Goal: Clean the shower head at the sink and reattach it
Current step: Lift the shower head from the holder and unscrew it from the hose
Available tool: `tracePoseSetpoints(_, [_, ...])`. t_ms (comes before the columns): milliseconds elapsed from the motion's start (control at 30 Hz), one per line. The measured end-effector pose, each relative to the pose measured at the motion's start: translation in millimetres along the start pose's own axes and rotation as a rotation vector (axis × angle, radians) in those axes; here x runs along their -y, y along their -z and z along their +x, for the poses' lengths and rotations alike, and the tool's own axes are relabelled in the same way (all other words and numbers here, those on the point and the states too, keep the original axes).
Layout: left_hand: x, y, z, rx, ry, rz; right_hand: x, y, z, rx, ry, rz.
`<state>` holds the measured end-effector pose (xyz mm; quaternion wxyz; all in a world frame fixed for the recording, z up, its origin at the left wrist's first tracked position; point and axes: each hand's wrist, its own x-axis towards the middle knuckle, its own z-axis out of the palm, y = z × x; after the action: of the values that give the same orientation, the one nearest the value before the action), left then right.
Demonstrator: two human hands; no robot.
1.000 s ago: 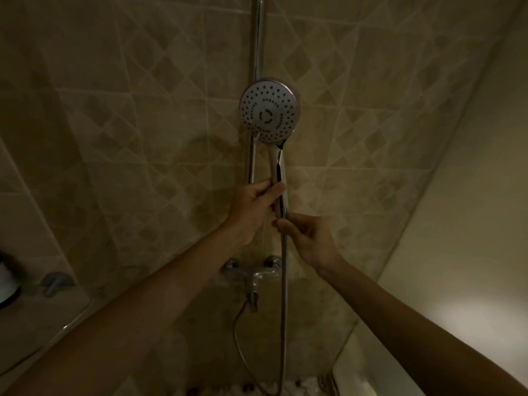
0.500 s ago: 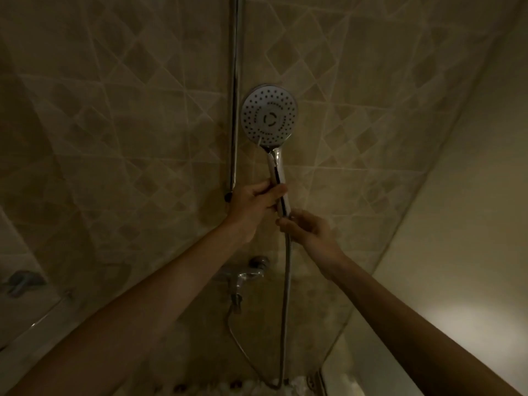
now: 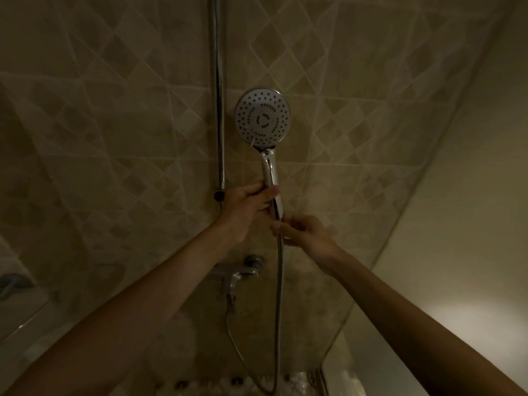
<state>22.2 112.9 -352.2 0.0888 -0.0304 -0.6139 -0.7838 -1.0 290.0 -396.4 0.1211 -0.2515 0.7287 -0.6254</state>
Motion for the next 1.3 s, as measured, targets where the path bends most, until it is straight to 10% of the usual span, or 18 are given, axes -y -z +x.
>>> tracePoseSetpoints(533, [4, -9, 13, 0.037, 0.025, -0.044, -5, 24, -3, 0.154, -0.081, 0.138])
tracePoseSetpoints(1133, [-2, -27, 32, 0.066, -0.024, -0.054, 5, 34, 6, -0.188, 0.052, -0.037])
tracePoseSetpoints(1300, [-9, -28, 37, 0.065, -0.035, -0.029, 15, 43, 2, 0.024, 0.023, -0.086])
